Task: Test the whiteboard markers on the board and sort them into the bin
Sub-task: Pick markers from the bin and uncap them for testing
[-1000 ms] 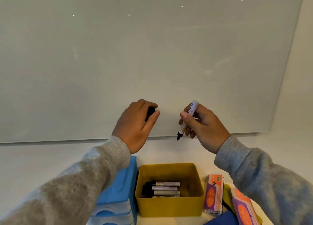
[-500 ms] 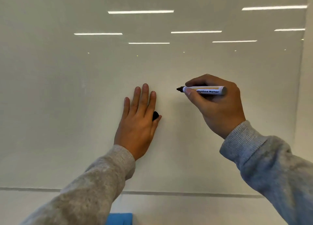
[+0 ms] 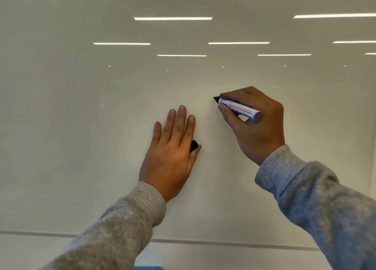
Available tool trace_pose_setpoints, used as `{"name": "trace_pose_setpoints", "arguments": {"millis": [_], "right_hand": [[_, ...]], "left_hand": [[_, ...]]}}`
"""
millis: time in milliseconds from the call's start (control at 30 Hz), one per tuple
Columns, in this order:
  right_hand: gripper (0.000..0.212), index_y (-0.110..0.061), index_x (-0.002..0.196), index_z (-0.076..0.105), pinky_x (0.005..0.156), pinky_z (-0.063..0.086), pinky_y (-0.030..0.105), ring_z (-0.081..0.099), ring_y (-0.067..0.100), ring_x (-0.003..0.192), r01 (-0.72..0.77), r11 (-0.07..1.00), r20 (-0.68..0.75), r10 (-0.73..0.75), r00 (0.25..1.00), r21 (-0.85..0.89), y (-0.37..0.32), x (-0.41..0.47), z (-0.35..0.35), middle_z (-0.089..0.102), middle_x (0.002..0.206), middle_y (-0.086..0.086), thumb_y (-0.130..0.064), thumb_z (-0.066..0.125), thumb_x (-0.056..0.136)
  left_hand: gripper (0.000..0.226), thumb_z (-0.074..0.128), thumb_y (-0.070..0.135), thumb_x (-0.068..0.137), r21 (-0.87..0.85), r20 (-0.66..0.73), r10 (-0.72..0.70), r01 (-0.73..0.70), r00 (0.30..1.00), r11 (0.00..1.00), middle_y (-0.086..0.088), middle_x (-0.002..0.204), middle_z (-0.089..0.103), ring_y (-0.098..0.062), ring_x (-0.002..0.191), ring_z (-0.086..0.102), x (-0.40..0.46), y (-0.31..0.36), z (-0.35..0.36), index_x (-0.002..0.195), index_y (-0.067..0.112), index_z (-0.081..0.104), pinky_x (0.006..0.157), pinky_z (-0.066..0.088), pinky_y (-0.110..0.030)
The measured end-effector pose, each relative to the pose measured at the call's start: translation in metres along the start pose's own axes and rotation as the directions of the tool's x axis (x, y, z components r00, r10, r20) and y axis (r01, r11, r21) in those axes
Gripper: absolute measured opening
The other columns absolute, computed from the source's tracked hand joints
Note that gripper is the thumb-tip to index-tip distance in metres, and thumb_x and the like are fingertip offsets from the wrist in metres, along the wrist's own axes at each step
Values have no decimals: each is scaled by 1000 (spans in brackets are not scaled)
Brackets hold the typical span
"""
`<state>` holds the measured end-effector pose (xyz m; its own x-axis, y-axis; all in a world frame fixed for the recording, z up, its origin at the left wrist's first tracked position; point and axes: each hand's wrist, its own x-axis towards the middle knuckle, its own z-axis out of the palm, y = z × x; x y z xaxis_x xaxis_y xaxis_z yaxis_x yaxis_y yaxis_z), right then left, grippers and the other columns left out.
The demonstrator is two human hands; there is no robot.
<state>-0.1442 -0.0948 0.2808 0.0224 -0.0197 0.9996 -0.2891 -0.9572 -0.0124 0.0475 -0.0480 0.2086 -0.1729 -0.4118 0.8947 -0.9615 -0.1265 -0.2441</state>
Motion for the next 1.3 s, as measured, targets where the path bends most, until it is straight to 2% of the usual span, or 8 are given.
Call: {"name": "trace_pose_setpoints", "arguments": {"millis": [300, 400, 533, 667, 833, 967, 1133, 1300], "right_hand": [[18, -9, 107, 77, 80, 55, 15, 68, 9, 88, 29, 999, 18, -28, 999, -23, 5, -13, -8, 74, 102, 1, -16, 76, 91], [18, -9, 107, 77, 79, 55, 16, 68, 8, 87, 85, 996, 119, -82, 989, -26, 5, -16, -8, 74, 101, 3, -15, 76, 90], [14, -9, 104, 78, 76, 57, 23, 67, 9, 85, 60, 998, 22, -60, 998, -16, 9, -10, -12, 73, 98, 0, -15, 75, 91], [12, -7, 102, 78, 74, 56, 26, 68, 12, 83, 145, 989, 213, -144, 966, 7, 5, -20, -9, 73, 96, 4, -12, 74, 91], [13, -7, 103, 77, 74, 56, 27, 68, 14, 83, 92, 994, -20, -93, 995, -59, 17, -11, -23, 73, 98, 5, -13, 74, 92], [12, -5, 103, 77, 74, 54, 27, 68, 16, 83, 208, 978, 268, -199, 943, -7, 11, -32, -18, 71, 97, 6, -10, 73, 92], [14, -5, 104, 77, 75, 55, 24, 68, 14, 84, 138, 988, 54, -135, 989, -70, 20, -25, -28, 72, 99, 6, -12, 74, 92], [10, -7, 101, 77, 72, 53, 28, 66, 14, 81, 217, 976, 302, -201, 932, -21, 15, -38, -25, 70, 95, 5, -10, 72, 92]], "left_hand": [[64, 27, 42, 107, 10, -19, 0, 0, 1000, 1000, -15, 166, 4, -33, 153, 5, -1, 2, 2, 158, 7, 13, 118, 27, -55], [64, 27, 42, 107, 10, -18, 0, 0, 1000, 1000, -15, 166, 3, -32, 153, 4, -2, 2, 3, 158, 8, 12, 119, 27, -55], [64, 28, 42, 107, 2, -23, -5, 5, 1000, 1000, -15, 166, 3, -32, 153, 4, -3, 3, 4, 158, 8, 12, 118, 27, -56], [64, 29, 42, 106, -5, -17, -10, 10, 1000, 1000, -14, 166, 3, -31, 154, 3, -3, 3, 3, 158, 8, 13, 119, 25, -56], [64, 29, 42, 106, -4, -8, -5, 5, 1000, 1000, -14, 166, 3, -32, 154, 3, -4, 2, 3, 158, 8, 13, 119, 25, -56], [65, 29, 42, 106, -17, -8, -7, 7, 1000, 1000, -14, 166, 3, -31, 154, 3, -5, 2, 3, 158, 8, 12, 119, 26, -56], [65, 29, 42, 106, -17, -5, -15, 15, 1000, 1000, -14, 166, 2, -31, 154, 2, -6, 3, 3, 158, 8, 11, 119, 25, -56], [65, 28, 42, 106, -11, 6, -7, 8, 1000, 1000, -13, 167, 0, -31, 154, 1, -7, 2, 4, 159, 9, 10, 119, 24, -56]]}}
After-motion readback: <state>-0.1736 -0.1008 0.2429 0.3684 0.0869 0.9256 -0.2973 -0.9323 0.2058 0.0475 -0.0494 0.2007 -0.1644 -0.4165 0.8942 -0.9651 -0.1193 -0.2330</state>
